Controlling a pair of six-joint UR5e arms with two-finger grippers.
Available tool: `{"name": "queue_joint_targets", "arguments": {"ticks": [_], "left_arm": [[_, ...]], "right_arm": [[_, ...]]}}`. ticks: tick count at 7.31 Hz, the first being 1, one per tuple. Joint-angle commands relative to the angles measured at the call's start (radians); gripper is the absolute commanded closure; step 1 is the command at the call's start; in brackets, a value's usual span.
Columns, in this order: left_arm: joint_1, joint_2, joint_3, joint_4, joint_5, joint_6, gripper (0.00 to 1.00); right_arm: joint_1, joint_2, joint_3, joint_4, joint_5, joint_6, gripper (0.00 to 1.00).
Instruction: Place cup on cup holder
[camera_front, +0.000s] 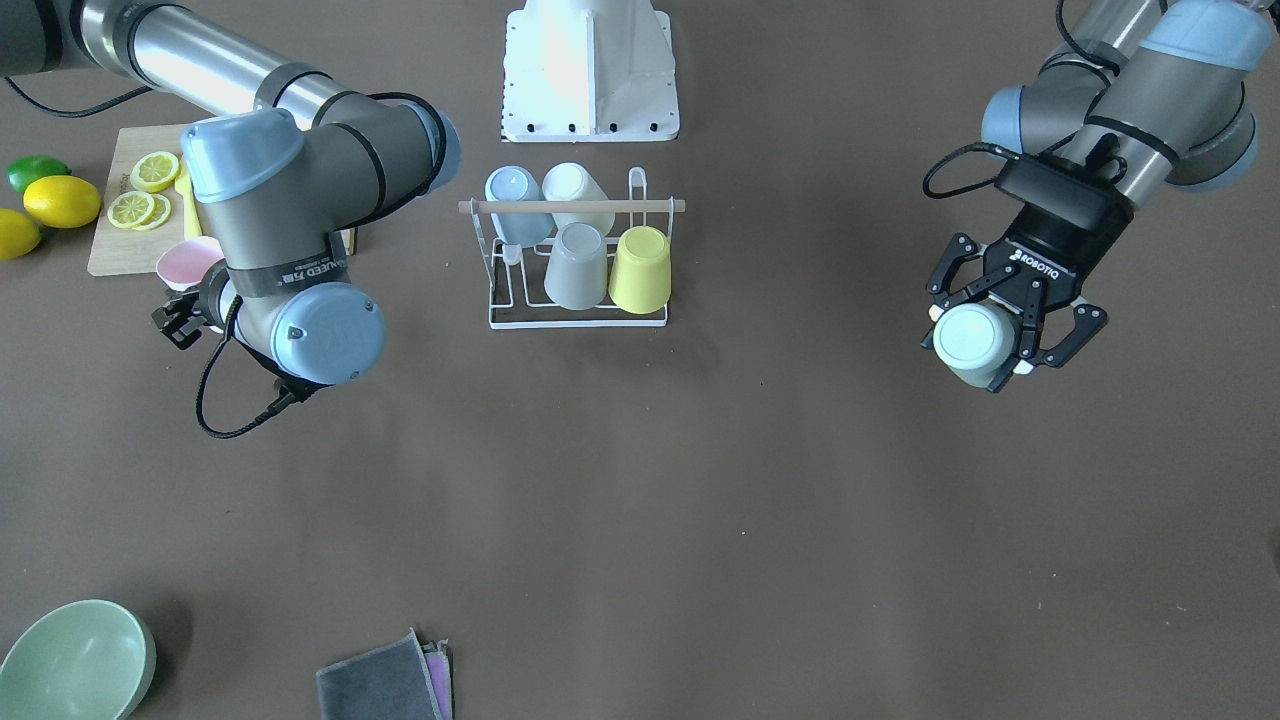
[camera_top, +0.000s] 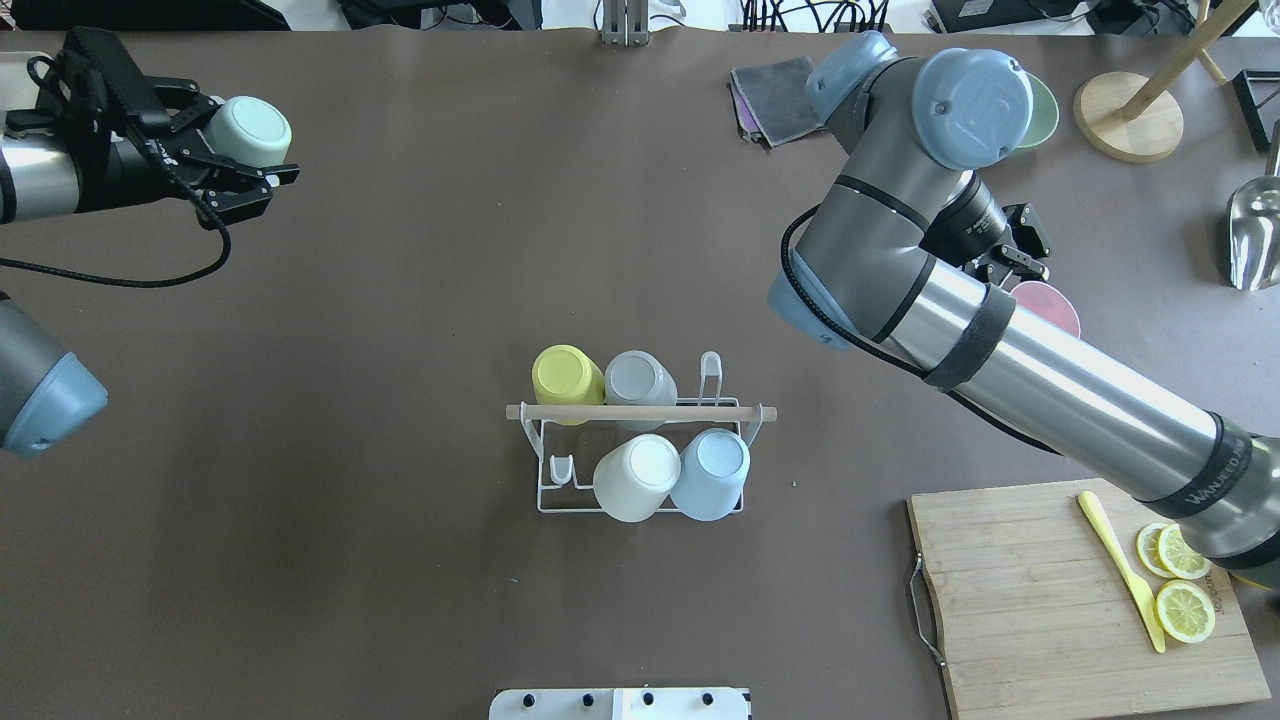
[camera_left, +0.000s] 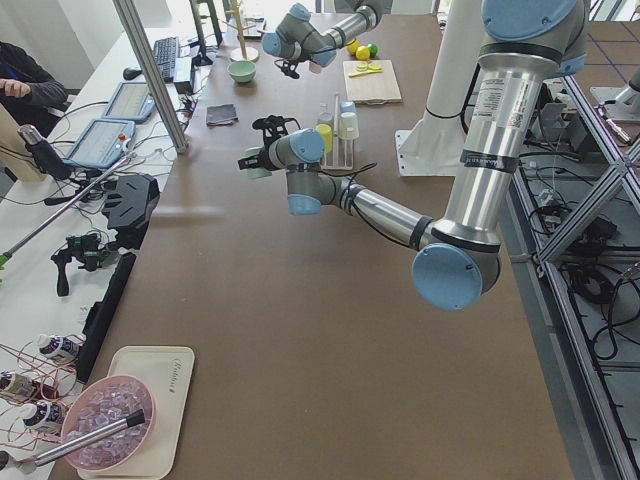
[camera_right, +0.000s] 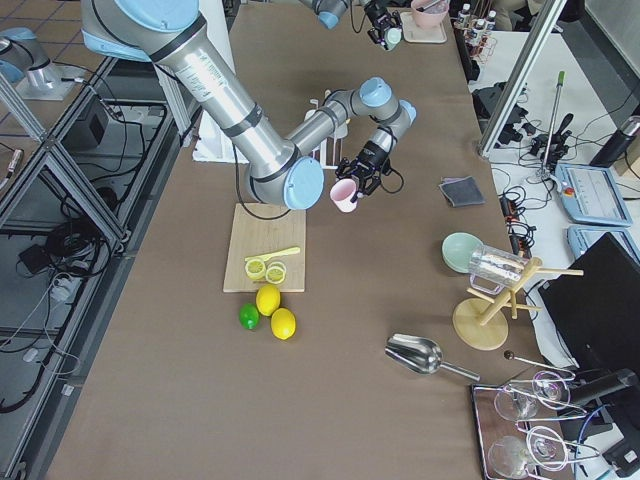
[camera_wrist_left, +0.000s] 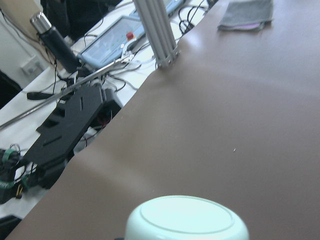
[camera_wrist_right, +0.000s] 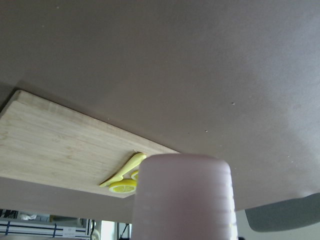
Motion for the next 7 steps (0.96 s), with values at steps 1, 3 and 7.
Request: {"name": "queue_joint_targets", "arguments": {"ticks": [1,3,7], "left_arm": [[0.014,0.047,0.011,-0.326,-0.028,-0.084,1.0],[0.107,0.053,0.105,-0.72,-0.024,-0.257,1.0],[0.324,-0.012,0.101,-0.818,-0.012,-0.276,1.0]], "right_arm": [[0.027,-0.09,0.15,0.177,0.049,0.037,0.63],[0.028,-0.092,0.184,0.329,0.084,0.103,0.63],[0.05,-0.223,0.261,0.899,0.23,0.238,0.63]]}}
